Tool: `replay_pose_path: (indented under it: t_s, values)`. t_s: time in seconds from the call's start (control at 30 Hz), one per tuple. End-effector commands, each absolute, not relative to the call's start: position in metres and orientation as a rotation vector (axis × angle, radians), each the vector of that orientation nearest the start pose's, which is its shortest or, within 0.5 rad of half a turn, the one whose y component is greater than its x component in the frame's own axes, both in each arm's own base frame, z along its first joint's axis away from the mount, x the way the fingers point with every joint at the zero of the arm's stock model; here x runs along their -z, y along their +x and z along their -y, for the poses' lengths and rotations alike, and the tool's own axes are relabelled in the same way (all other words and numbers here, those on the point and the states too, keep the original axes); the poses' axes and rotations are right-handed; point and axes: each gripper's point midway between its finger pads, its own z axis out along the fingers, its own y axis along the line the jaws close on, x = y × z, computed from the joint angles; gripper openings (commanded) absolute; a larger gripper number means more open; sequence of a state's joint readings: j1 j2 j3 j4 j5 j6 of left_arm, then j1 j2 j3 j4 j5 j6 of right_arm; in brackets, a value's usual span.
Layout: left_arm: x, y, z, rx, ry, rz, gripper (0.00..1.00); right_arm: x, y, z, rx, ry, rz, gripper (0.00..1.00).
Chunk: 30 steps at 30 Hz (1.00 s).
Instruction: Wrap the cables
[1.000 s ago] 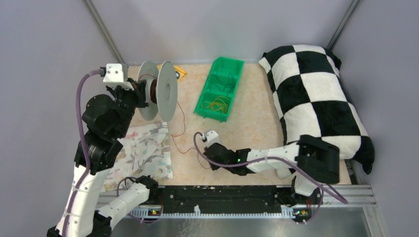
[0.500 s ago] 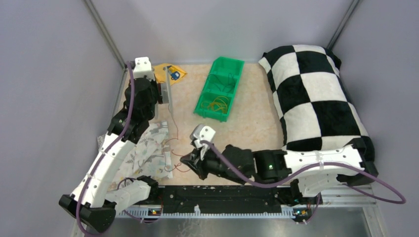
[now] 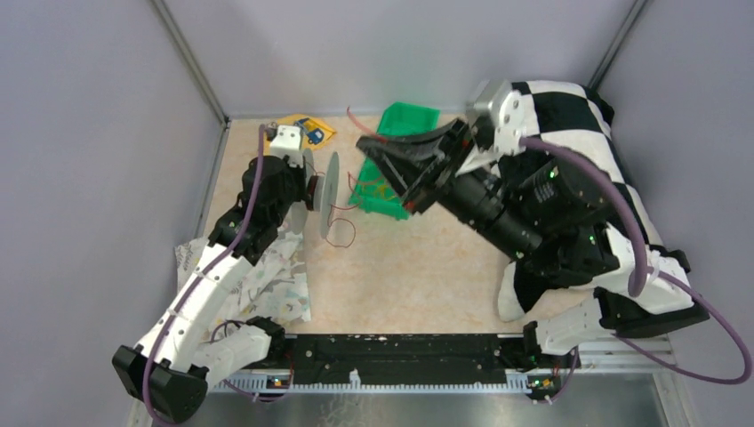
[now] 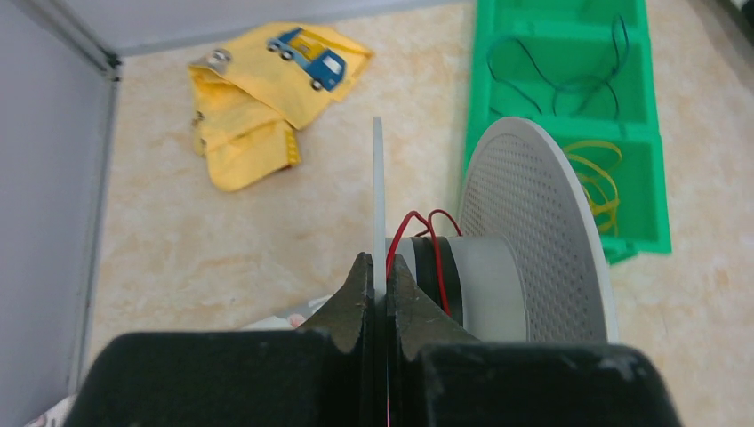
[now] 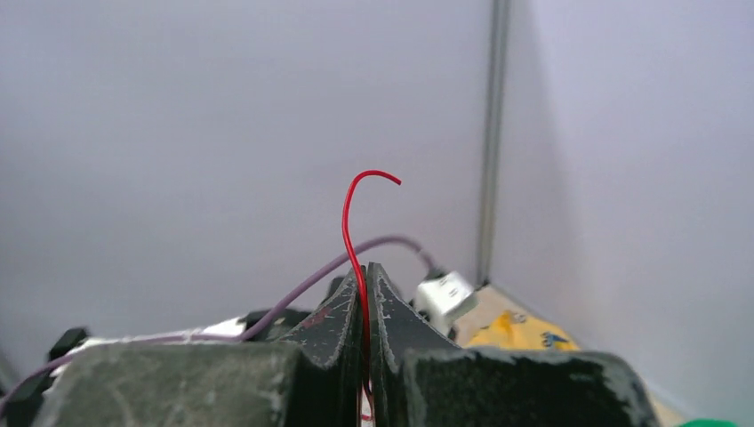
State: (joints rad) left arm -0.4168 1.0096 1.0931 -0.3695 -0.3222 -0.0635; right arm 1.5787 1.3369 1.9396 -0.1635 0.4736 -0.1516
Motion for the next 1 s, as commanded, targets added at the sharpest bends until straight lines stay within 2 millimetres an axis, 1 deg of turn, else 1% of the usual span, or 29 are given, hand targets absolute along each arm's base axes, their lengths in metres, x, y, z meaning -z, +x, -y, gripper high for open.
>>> replay_pose_path:
  t_s: [0.0,0.1,0.23,0.37,0.47,0.57,0.7,0.83,0.87,0.9,0.97]
  values:
    - [-0.310,0.318,0.114,0.185,0.247,-1.756,0.00,-0.645,0.123,-0.328,-0.818,-0.546,-1.057,0.00]
    - [-0.287,0.316,0.112,0.178,0.252,-1.790,0.00,-0.659,0.137,-0.315,-0.774,-0.506,-1.045,0.00]
    - [-0.258,0.314,0.112,0.164,0.278,-1.844,0.00,-0.676,0.145,-0.296,-0.738,-0.454,-1.014,0.00]
    - [-0.241,0.309,0.120,0.201,0.325,-1.873,0.00,-0.690,0.158,-0.273,-0.709,-0.383,-0.990,0.00]
    - [-0.234,0.302,0.130,0.249,0.413,-1.878,0.00,-0.695,0.175,-0.259,-0.653,-0.333,-0.991,0.00]
    - [-0.234,0.289,0.143,0.312,0.536,-1.848,0.00,-0.686,0.204,-0.245,-0.569,-0.299,-1.045,0.00]
    - [-0.237,0.272,0.153,0.374,0.665,-1.800,0.00,-0.665,0.253,-0.218,-0.497,-0.230,-1.127,0.00]
    - [-0.241,0.254,0.162,0.424,0.784,-1.717,0.00,-0.626,0.313,-0.189,-0.479,-0.173,-1.245,0.00]
    - [-0.243,0.251,0.160,0.419,0.791,-1.703,0.00,-0.614,0.326,-0.182,-0.476,-0.157,-1.278,0.00]
    - [-0.244,0.249,0.158,0.408,0.791,-1.701,0.00,-0.602,0.343,-0.167,-0.462,-0.129,-1.308,0.00]
    - [-0.239,0.247,0.155,0.388,0.808,-1.721,0.00,-0.579,0.366,-0.151,-0.493,-0.088,-1.362,0.00]
